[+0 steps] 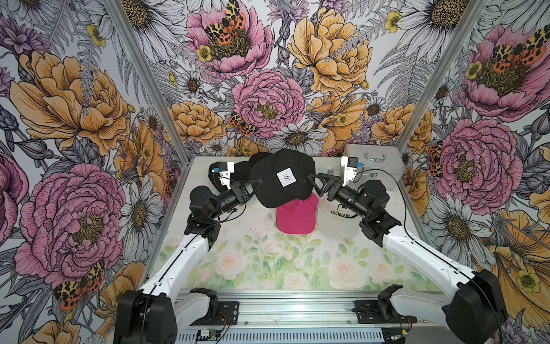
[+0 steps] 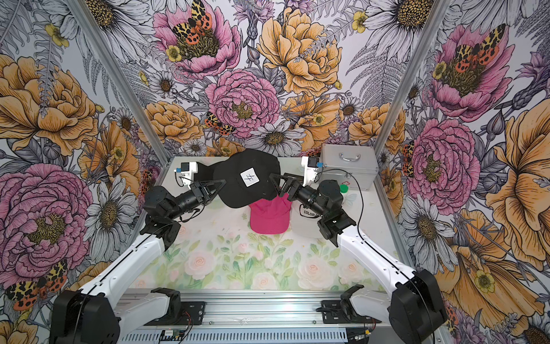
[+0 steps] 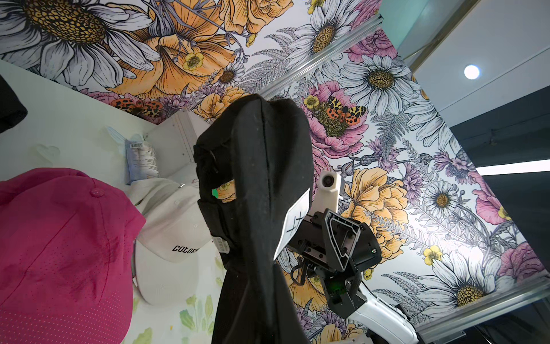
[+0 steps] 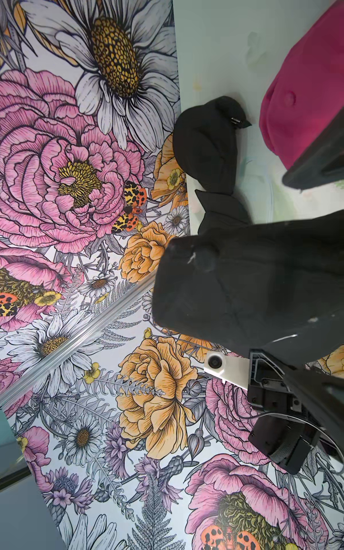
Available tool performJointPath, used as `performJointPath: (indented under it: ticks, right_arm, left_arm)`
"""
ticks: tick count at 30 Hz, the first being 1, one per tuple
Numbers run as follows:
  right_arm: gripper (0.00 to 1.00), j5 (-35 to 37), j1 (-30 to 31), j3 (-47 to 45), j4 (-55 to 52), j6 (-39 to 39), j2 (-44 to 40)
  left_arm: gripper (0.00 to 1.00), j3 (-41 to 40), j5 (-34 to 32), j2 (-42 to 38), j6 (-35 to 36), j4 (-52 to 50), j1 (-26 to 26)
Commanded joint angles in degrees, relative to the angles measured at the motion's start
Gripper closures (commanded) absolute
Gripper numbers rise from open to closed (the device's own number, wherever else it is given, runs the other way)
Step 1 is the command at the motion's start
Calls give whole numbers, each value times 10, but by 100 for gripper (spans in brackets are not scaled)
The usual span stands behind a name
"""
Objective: Stack the baseball caps by color
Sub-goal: Pick up the baseball cap from the center of the board.
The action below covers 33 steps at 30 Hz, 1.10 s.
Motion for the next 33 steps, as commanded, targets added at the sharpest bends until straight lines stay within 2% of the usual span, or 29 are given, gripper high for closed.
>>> performJointPath:
  ticks: [1, 5, 10, 18, 26, 31, 33]
  right_arm:
    - [3, -21, -3, 1, 33, -5, -1]
    - [3, -73, 2, 14, 73, -2, 21]
    - [5, -99, 14, 23, 99, -3, 40]
    - [13, -140, 25, 24, 135, -25, 28]
    - [15, -125, 27, 14, 133, -52, -3]
    - [13, -64, 24, 41, 18, -95, 23]
    - [11, -40, 11, 37, 6, -87, 33]
  left_arm:
    - [100, 19, 23, 9, -9, 39, -13]
    - [100, 36, 23, 28, -6, 41, -38]
    - [100, 47, 22, 52, 2, 41, -51]
    - [100, 40, 24, 103, 20, 29, -9]
    - [100, 39, 52, 103, 39, 23, 6]
    - [100, 46, 88, 82, 55, 23, -4]
    - [100, 49, 96, 67, 61, 23, -9]
